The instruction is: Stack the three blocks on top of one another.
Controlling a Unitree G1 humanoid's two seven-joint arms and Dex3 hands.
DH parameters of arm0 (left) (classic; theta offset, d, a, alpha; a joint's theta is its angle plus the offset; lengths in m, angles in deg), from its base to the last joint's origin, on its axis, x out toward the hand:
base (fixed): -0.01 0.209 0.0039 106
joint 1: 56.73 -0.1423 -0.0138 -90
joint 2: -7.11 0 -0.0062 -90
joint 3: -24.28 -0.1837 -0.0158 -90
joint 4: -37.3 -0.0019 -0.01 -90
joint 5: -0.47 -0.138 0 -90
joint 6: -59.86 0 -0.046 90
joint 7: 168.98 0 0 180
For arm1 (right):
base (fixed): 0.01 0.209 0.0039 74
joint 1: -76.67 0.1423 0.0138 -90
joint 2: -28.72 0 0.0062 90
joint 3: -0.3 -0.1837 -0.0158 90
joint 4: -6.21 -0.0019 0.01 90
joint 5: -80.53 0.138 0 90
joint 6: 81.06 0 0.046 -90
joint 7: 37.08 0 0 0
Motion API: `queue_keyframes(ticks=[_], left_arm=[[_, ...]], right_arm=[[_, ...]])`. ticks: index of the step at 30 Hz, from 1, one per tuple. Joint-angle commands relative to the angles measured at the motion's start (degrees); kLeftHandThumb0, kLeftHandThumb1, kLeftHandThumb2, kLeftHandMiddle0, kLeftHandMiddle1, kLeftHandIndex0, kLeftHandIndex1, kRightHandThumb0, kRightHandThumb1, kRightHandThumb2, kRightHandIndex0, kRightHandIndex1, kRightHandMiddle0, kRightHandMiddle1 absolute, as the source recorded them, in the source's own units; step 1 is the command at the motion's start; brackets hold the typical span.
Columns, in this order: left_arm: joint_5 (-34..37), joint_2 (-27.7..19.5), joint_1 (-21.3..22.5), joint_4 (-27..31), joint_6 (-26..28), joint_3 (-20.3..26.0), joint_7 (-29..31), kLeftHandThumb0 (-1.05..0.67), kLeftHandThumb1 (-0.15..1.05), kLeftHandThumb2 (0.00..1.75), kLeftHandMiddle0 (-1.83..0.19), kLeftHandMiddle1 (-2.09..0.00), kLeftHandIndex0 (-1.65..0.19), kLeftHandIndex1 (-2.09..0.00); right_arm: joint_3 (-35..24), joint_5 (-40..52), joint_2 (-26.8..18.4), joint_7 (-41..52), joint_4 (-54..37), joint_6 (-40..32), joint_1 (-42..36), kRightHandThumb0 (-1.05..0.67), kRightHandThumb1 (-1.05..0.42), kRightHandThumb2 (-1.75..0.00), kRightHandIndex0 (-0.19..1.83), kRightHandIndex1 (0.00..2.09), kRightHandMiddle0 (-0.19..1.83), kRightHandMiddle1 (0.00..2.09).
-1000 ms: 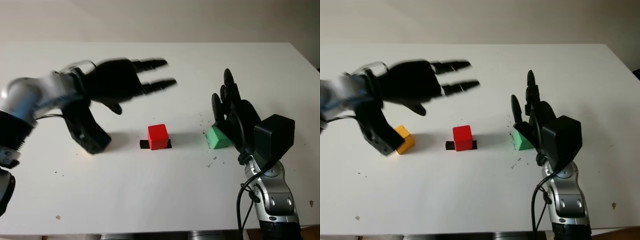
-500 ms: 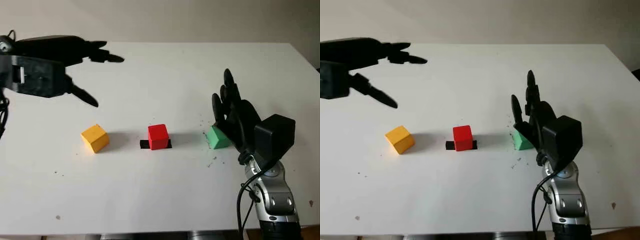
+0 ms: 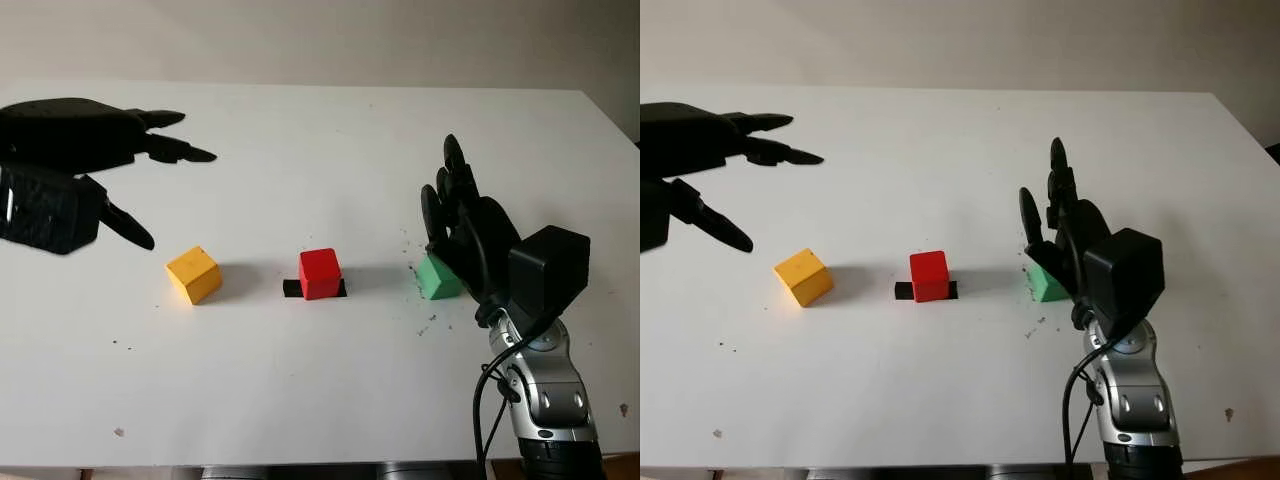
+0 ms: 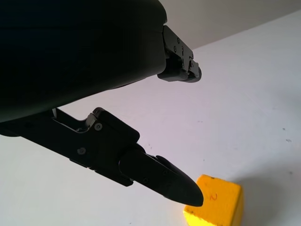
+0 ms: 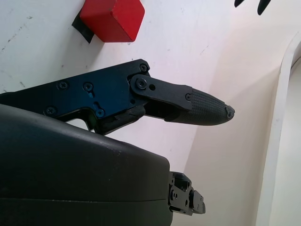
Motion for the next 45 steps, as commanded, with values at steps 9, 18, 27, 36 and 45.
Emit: queue_keyframes(ticks=[9, 18, 27, 36, 45], left_arm=[[-5.22, 1.28, -4.38, 2.25, -6.29, -2.48, -4.06, -0.65, 0.83, 0.05, 0.14, -0.04, -0.21, -0.05], [-11.36, 2.8, -5.52, 0.91, -6.58, -6.06, -6.04, -0.67, 0.85, 0.06, 0.16, -0.05, -0.26, -0.07], [-18.59, 3.27, -6.88, -0.97, -10.0, -7.27, -16.25, -0.65, 0.85, 0.06, 0.06, -0.08, -0.41, -0.13], [-26.47, 3.35, -5.38, -3.84, -12.72, -9.46, -26.03, -0.62, 0.9, 0.07, -0.02, -0.08, -0.52, -0.18], [-27.73, 3.67, -4.7, -4.91, -12.55, -10.46, -28.06, -0.55, 0.93, 0.06, -0.13, -0.07, -0.3, -1.1]], right_arm=[[-0.78, 0.4, -0.94, 0.73, -0.21, 0.17, 0.48, -0.72, -1.05, -0.64, -0.19, 0.0, -0.19, 0.0], [-1.13, 0.38, -1.17, 1.09, -0.57, 0.81, -0.18, -0.7, -1.05, -0.65, -0.19, 0.0, -0.19, 0.0], [-1.57, 1.2, -1.13, 1.71, 0.21, 1.45, 0.06, -0.7, -1.05, -0.64, -0.19, 0.0, -0.19, 0.0], [-1.6, 1.54, -1.25, 1.64, -0.35, 0.52, -0.28, -0.68, -1.05, -0.65, -0.19, 0.0, -0.19, 0.0], [-1.35, 0.97, -1.96, 1.63, -0.48, 0.35, -0.33, -0.72, -1.05, -0.64, -0.19, 0.0, -0.19, 0.0]])
